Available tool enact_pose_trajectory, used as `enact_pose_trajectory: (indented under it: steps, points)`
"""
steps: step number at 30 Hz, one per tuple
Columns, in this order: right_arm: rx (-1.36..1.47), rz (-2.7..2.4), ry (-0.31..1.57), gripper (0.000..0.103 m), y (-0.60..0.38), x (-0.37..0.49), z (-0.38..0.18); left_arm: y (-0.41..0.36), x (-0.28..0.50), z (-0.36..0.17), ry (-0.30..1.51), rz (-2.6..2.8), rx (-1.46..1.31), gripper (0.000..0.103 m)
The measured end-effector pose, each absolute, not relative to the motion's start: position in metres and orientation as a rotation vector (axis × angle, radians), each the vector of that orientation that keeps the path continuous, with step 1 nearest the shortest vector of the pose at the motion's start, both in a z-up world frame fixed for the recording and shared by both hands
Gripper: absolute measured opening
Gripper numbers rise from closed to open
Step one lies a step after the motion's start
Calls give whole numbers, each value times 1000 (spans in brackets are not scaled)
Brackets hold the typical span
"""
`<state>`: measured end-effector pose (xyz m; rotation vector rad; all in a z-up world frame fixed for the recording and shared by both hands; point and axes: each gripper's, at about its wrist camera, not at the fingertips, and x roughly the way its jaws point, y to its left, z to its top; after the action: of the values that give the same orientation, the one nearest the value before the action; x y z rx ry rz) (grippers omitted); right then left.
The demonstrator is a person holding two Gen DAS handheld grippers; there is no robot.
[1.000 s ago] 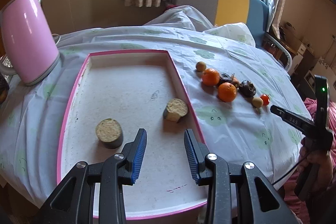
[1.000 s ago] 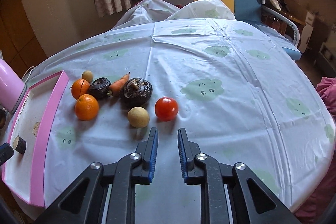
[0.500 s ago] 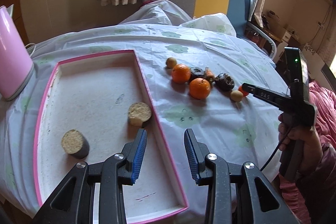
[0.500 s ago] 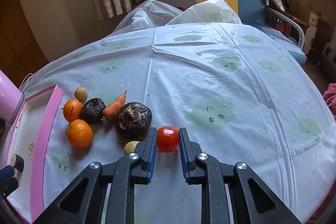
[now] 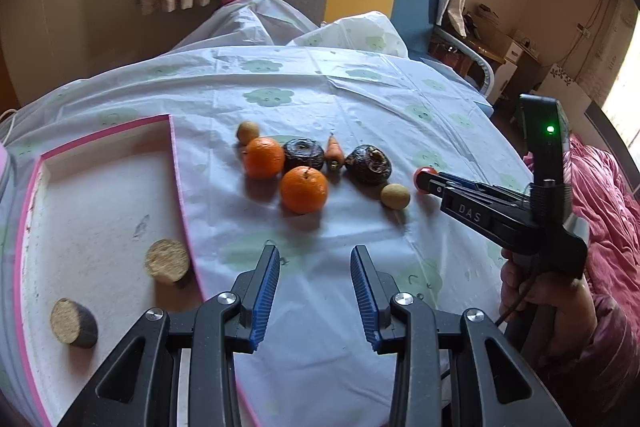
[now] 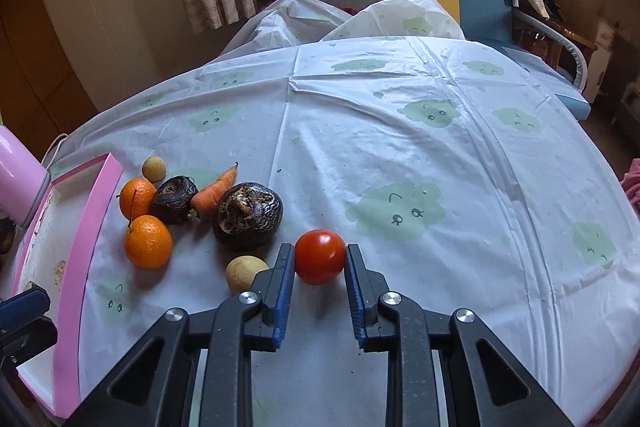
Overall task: Organize fruits
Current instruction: 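Grasp the red cherry tomato with the right tool while the left tool moves toward the tan ball, then drop the tan ball in the tray with the left tool while the right tool holds the tomato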
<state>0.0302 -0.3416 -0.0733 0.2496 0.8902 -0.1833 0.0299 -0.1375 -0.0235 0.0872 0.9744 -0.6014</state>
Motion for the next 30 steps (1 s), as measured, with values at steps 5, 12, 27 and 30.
enact_pose_trajectory:
  steps: [5, 12, 27, 30]
  points:
    - [229, -237, 881, 25, -352, 16, -69, -163, 37, -34, 1013, -653, 89, 37]
    - [265, -245, 882, 26, -368, 4, -75, -201, 46, -46, 1054, -721, 96, 37]
    - [273, -211, 866, 27, -371, 1, -80, -248, 71, -75, 1137, -726, 69, 37]
    - [261, -209, 869, 27, -370, 0, -80, -251, 74, -77, 1127, -723, 71, 29]
